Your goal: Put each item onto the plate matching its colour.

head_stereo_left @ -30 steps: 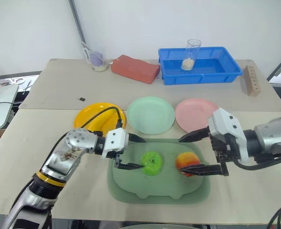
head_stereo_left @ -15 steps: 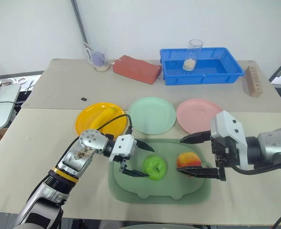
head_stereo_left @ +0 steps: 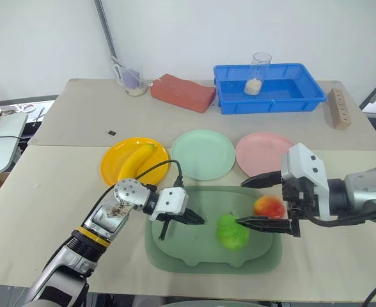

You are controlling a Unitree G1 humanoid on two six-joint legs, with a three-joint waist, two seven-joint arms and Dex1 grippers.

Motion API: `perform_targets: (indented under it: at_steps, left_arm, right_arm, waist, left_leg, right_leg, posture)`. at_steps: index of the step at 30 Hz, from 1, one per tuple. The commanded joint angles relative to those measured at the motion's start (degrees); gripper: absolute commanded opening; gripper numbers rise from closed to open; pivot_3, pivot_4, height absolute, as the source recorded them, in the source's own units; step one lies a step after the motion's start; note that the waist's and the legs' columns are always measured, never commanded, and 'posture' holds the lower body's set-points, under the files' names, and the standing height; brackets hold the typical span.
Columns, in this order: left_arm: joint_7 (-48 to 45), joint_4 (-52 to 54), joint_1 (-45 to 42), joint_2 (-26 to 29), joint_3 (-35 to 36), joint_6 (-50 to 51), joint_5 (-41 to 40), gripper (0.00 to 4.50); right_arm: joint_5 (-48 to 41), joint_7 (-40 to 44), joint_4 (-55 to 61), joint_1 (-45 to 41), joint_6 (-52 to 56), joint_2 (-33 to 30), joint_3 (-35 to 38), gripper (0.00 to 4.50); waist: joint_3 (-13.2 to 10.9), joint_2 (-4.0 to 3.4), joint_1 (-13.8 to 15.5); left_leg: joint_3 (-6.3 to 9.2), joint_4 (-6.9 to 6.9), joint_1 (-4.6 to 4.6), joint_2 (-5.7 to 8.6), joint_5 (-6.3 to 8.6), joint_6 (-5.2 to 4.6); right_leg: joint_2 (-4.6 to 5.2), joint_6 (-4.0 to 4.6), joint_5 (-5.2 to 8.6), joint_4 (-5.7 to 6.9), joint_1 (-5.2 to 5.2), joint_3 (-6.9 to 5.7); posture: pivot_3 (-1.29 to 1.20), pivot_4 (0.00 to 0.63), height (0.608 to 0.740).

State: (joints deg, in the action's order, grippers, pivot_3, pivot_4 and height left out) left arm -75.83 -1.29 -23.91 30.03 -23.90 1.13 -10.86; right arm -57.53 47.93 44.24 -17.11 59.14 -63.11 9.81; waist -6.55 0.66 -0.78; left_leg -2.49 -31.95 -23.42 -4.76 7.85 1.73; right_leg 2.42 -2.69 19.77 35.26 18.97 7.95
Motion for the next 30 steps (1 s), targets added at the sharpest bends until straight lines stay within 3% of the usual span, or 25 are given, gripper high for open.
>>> perform_targets:
  at_steps: [1, 6, 9, 15, 17, 30]
  left_arm:
    - [1.0, 0.83, -0.05, 0.11, 2.22, -0.11, -0.8, 0.05]
    - [0.92, 2.87, 0.27, 0.3, 4.28, 1.5, -3.35, 0.05]
    - [-0.15, 3.51, 0.6, 0.71, 4.87, 2.46, -4.74, 0.81]
    - [0.41, 3.72, 0.49, 0.21, 5.63, 2.9, -5.59, 3.71]
    - [1.01, 3.53, 0.38, -0.27, 5.64, 2.68, -5.52, 4.44]
    - [-0.75, -1.12, -4.41, 3.36, 10.7, 2.39, -6.66, 4.44]
  right_arm:
    - [0.45, 0.65, -0.33, -1.03, -1.91, -0.36, 0.39, 4.5]
    - [1.27, 1.89, -0.84, -0.45, -2.46, -0.87, 0.49, 4.5]
    - [1.85, 2.79, -1.16, 0.29, -2.78, -1.44, 1.0, 4.5]
    - [3.25, 4.04, -1.93, 1.29, -3.54, -2.44, 1.39, 4.5]
    - [3.73, 4.29, -2.06, 1.63, -3.78, -2.59, 1.36, 4.5]
    - [9.06, 7.98, -3.17, 6.62, -6.59, -5.61, 3.2, 4.5]
  waist:
    - [0.0, 0.0, -0.01]
    - [0.01, -0.01, 0.01]
    - [0.02, -0.03, -0.01]
    - [0.02, -0.03, 0.02]
    - [0.02, -0.03, 0.01]
    - [0.02, -0.04, 0.17]
  left_leg:
    - [0.0, 0.0, 0.0, 0.0, 0.0, 0.0]
    - [0.0, 0.0, 0.0, 0.0, 0.0, 0.0]
    - [0.0, 0.0, 0.01, 0.0, 0.0, 0.0]
    - [0.0, -0.01, 0.01, 0.0, 0.0, 0.0]
    - [0.0, -0.01, 0.01, 0.0, 0.0, 0.0]
    - [0.0, -0.01, 0.03, 0.01, 0.0, 0.0]
  right_leg:
    - [0.0, 0.0, 0.0, 0.0, 0.0, 0.0]
    - [0.0, 0.0, 0.0, 0.01, -0.01, 0.0]
    - [0.0, -0.01, 0.0, 0.01, -0.01, 0.0]
    - [0.0, -0.01, 0.0, 0.02, -0.01, -0.01]
    - [0.0, -0.01, 0.0, 0.02, -0.01, -0.01]
    - [-0.01, -0.02, 0.01, 0.05, 0.0, -0.02]
  posture:
    - [0.0, 0.15, 0.74]
    - [0.0, 0.15, 0.74]
    - [0.0, 0.15, 0.74]
    - [0.0, 0.15, 0.74]
    - [0.0, 0.15, 0.74]
    - [0.0, 0.15, 0.74]
